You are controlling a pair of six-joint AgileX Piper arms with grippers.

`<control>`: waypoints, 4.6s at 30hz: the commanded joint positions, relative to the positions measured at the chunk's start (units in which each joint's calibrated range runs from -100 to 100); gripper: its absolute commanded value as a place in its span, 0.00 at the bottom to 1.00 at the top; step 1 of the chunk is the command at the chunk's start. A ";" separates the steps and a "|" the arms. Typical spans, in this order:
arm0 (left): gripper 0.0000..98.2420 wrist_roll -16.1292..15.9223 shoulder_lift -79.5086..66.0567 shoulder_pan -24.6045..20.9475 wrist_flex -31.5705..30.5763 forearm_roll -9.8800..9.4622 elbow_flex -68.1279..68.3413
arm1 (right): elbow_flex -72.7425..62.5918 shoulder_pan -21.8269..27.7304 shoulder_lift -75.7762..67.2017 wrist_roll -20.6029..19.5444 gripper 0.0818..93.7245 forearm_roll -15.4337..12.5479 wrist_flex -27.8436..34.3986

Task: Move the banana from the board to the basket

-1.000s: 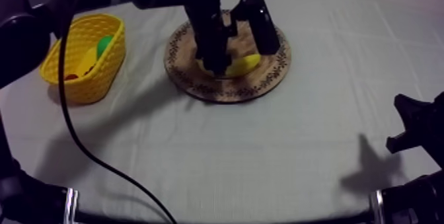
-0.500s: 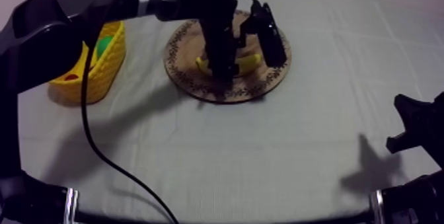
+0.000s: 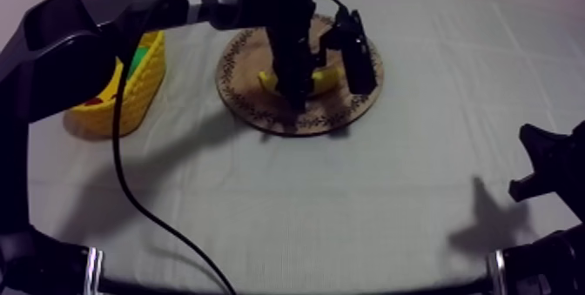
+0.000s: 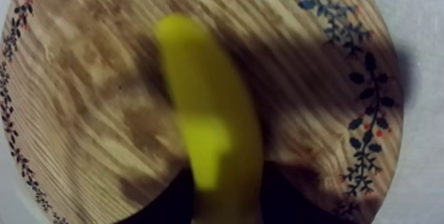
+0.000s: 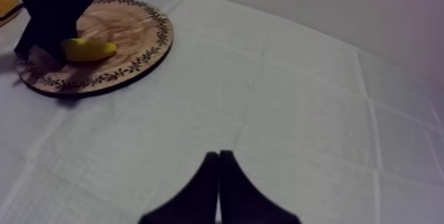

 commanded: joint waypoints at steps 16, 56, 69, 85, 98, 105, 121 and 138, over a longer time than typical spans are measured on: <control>0.28 0.04 -3.84 -1.02 2.35 1.38 -0.25 | -0.03 0.00 0.00 0.09 0.00 0.01 0.05; 0.29 18.14 -55.73 -19.61 18.98 -1.19 29.25 | -0.03 0.00 0.00 0.09 0.00 0.01 0.05; 0.28 20.89 -48.02 -23.08 15.38 -1.72 28.30 | -0.03 0.00 0.00 0.09 0.00 0.01 0.05; 0.26 21.32 -33.61 -29.96 11.69 -2.20 28.35 | -0.03 0.00 0.00 0.09 0.00 0.01 0.05; 0.26 20.41 -31.37 -31.40 11.76 -2.25 30.25 | -0.03 0.00 0.00 0.09 0.00 0.01 0.05; 0.28 19.68 -32.42 -31.05 14.22 -1.73 30.74 | -0.03 0.00 0.00 0.09 0.00 0.01 0.05; 0.68 19.67 -36.12 -29.56 15.72 -0.96 33.07 | -0.03 0.00 0.00 0.09 0.00 0.01 0.05; 0.43 18.30 -41.88 -29.02 11.69 -0.59 32.77 | -0.03 0.00 0.00 0.09 0.00 0.01 0.05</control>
